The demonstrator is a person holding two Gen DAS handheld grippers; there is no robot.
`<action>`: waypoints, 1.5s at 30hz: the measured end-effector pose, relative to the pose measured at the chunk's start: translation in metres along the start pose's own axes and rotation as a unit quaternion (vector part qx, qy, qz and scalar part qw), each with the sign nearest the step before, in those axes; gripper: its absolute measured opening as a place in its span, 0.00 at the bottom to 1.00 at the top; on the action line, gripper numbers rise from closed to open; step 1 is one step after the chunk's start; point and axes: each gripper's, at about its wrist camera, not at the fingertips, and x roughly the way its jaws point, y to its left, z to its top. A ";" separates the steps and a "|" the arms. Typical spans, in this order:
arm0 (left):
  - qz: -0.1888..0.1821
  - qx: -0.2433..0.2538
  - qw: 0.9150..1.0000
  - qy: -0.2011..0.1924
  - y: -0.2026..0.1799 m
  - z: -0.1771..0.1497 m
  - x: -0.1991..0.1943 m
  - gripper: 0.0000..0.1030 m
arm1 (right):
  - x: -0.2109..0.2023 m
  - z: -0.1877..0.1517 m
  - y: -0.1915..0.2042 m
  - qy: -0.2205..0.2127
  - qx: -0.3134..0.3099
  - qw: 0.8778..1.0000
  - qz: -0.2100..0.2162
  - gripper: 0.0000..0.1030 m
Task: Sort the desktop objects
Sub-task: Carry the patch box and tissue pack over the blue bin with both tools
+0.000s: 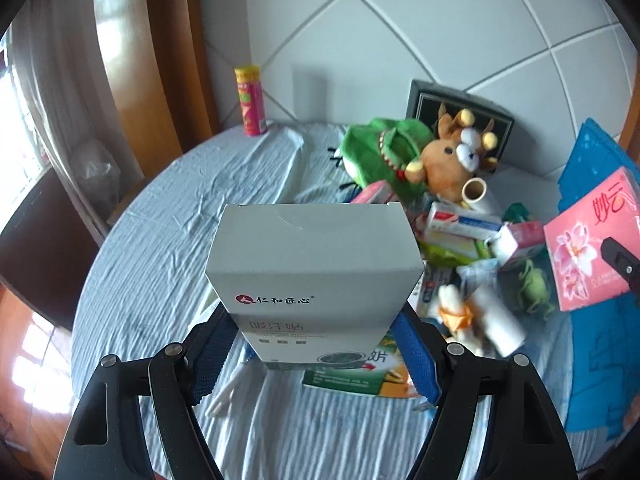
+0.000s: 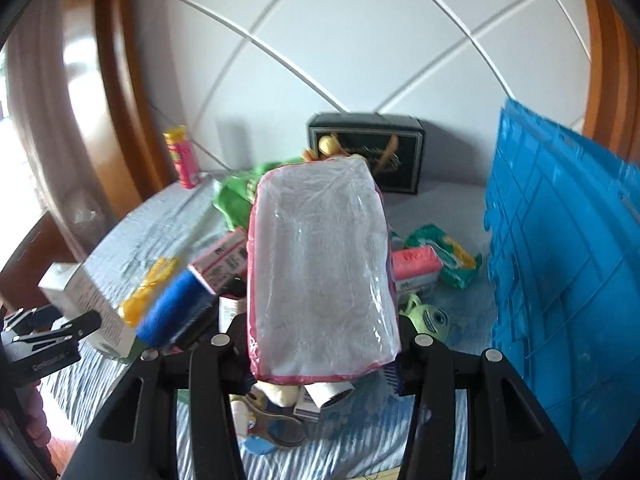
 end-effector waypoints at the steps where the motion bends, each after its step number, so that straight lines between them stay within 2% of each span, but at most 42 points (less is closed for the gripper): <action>1: -0.002 0.000 1.000 -0.006 -0.003 0.000 -0.007 0.74 | -0.005 0.001 0.002 -0.004 -0.006 1.000 0.005 0.45; 6: -0.014 0.004 0.999 -0.031 -0.016 0.000 -0.036 0.74 | -0.034 0.001 0.011 -0.021 -0.015 1.000 0.005 0.45; 18: -0.073 0.058 0.993 -0.076 -0.034 0.005 -0.087 0.74 | -0.112 -0.002 0.030 -0.064 -0.014 0.997 -0.026 0.45; 25: -0.112 0.090 0.985 -0.098 -0.048 0.006 -0.115 0.74 | -0.162 -0.011 0.037 -0.092 0.005 0.993 -0.069 0.45; 31: -0.130 0.106 0.980 -0.108 -0.062 0.006 -0.134 0.74 | -0.199 -0.014 0.034 -0.115 0.017 0.989 -0.096 0.45; 38: -0.141 0.120 0.974 -0.133 -0.093 0.009 -0.162 0.74 | -0.234 -0.011 0.012 -0.145 0.036 0.982 -0.115 0.45; 45: -0.154 0.130 0.967 -0.158 -0.158 0.006 -0.194 0.74 | -0.273 -0.012 -0.049 -0.174 0.059 0.974 -0.135 0.45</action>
